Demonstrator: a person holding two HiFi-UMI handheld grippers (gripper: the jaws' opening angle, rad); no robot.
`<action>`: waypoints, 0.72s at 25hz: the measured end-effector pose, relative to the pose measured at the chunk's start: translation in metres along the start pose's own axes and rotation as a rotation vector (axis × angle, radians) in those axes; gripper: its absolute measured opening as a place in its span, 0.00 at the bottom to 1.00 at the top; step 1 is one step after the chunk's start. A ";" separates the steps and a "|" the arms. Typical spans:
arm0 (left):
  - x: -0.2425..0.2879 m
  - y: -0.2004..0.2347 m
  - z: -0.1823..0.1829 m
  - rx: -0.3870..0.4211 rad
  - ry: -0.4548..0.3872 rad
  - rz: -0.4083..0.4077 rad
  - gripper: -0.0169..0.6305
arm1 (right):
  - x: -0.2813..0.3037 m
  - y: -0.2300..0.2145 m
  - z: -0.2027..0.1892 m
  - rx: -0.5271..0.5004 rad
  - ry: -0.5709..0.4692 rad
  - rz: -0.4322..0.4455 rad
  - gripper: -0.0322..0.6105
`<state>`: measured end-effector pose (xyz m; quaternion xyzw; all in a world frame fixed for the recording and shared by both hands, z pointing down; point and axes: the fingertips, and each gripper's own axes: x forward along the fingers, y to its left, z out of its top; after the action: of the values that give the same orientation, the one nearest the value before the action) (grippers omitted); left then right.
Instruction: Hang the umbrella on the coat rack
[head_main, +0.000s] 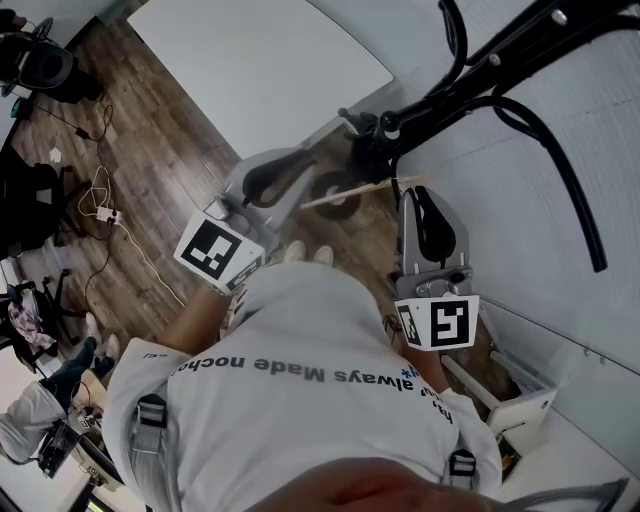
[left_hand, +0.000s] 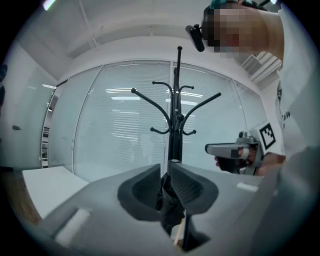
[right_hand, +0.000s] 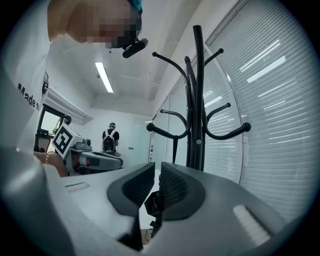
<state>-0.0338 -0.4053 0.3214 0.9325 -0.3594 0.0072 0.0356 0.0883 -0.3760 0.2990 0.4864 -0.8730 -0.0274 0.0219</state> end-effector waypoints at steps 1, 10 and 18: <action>-0.003 0.001 -0.001 -0.004 0.001 0.005 0.12 | -0.001 0.001 0.000 0.000 0.004 0.003 0.11; -0.015 -0.007 -0.008 0.001 0.024 -0.003 0.12 | -0.001 0.017 -0.002 -0.014 0.030 0.027 0.10; -0.016 -0.010 -0.007 -0.003 0.016 -0.005 0.12 | -0.005 0.016 -0.004 -0.015 0.033 0.018 0.10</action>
<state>-0.0383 -0.3867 0.3273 0.9332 -0.3567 0.0138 0.0398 0.0771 -0.3632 0.3036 0.4786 -0.8768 -0.0255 0.0402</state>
